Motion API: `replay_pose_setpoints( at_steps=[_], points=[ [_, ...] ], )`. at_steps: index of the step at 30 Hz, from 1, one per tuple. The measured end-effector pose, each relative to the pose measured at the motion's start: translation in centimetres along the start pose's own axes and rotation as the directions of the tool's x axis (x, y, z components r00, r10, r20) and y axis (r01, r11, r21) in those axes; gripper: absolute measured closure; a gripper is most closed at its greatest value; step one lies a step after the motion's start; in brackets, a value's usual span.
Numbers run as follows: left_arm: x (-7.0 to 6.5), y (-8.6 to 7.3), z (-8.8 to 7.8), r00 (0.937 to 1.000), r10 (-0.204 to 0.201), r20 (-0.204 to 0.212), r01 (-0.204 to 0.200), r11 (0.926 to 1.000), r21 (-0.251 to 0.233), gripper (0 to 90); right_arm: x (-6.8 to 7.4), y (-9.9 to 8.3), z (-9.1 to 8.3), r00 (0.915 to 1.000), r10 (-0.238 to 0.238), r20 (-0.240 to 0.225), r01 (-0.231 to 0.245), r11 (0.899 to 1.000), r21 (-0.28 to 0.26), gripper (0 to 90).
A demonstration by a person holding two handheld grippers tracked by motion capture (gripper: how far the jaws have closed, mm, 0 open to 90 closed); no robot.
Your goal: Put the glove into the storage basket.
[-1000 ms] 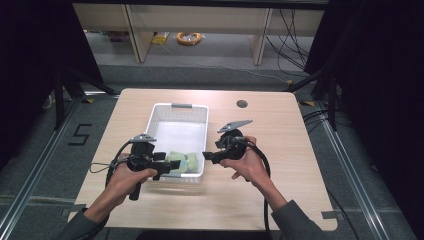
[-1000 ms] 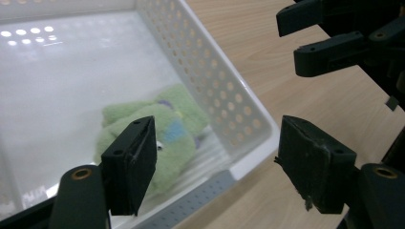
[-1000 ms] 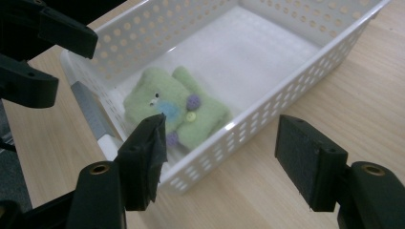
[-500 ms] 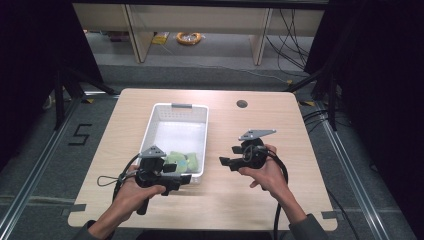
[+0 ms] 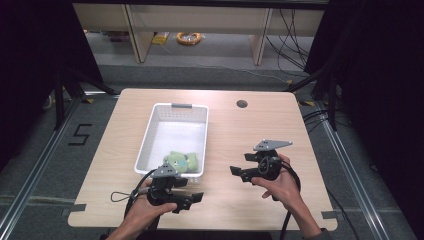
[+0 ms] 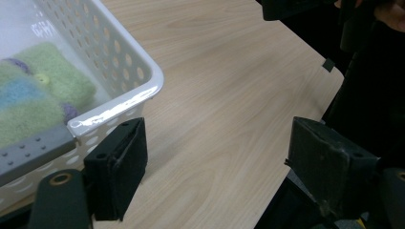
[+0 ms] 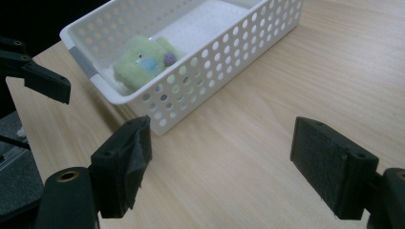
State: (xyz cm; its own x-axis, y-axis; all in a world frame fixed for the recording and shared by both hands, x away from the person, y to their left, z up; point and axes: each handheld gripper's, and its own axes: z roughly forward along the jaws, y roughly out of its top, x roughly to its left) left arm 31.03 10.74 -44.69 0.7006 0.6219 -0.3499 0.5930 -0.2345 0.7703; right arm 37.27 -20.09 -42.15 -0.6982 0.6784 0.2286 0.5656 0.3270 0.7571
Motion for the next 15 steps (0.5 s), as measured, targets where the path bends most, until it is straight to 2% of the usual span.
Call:
replay_pose_setpoints(
  at_steps=[3, 6, 8, 9, 12, 13, 14, 15],
  points=[
    [-0.1, -0.6, 0.2, 0.9999, 0.016, -0.003, -0.015, 0.9999, 0.007, 19.5, -0.1, -0.5, -0.1, 1.0, 0.002, 0.004, -0.002, 1.0, -0.004, 22.7],
    [0.1, -1.6, 0.3, 0.9996, 0.019, 0.019, -0.019, 0.9998, -0.005, 19.3, -0.3, -1.1, -0.2, 1.0, -0.002, -0.003, 0.002, 1.0, -0.016, 23.2],
    [0.2, -2.1, 0.3, 0.9998, 0.021, 0.007, -0.021, 0.9998, 0.003, 19.2, -0.1, -1.5, -0.4, 0.9998, 0.016, -0.007, -0.016, 1.0, -0.015, 23.2],
    [0.3, -2.4, 0.3, 0.9998, 0.022, -0.004, -0.022, 0.9998, 0.006, 19.2, -0.3, -1.7, -0.3, 0.9997, -0.016, -0.019, 0.016, 0.999, -0.028, 23.2],
    [0.4, -3.0, 0.3, 0.9998, 0.017, -0.013, -0.017, 0.9999, 0.002, 19.1, -0.1, -2.4, -0.4, 0.9999, 0.0, -0.017, 0.0, 1.0, -0.03, 23.2],
    [0.5, -3.2, 0.3, 0.9995, 0.029, -0.008, -0.029, 0.9996, 0.003, 19.0, -0.2, -2.5, -0.4, 0.9998, -0.011, -0.019, 0.01, 0.999, -0.036, 23.1],
    [0.4, -3.3, 0.2, 0.9996, 0.029, -0.008, -0.028, 0.9996, 0.009, 18.9, 0.1, -2.7, -0.6, 0.9999, 0.01, -0.013, -0.01, 1.0, -0.028, 23.1],
    [0.4, -3.6, 0.2, 0.9994, 0.034, -0.004, -0.034, 0.9994, -0.002, 18.8, 0.1, -3.0, -0.6, 0.9999, 0.003, -0.016, -0.004, 0.999, -0.036, 23.1]
  ],
)
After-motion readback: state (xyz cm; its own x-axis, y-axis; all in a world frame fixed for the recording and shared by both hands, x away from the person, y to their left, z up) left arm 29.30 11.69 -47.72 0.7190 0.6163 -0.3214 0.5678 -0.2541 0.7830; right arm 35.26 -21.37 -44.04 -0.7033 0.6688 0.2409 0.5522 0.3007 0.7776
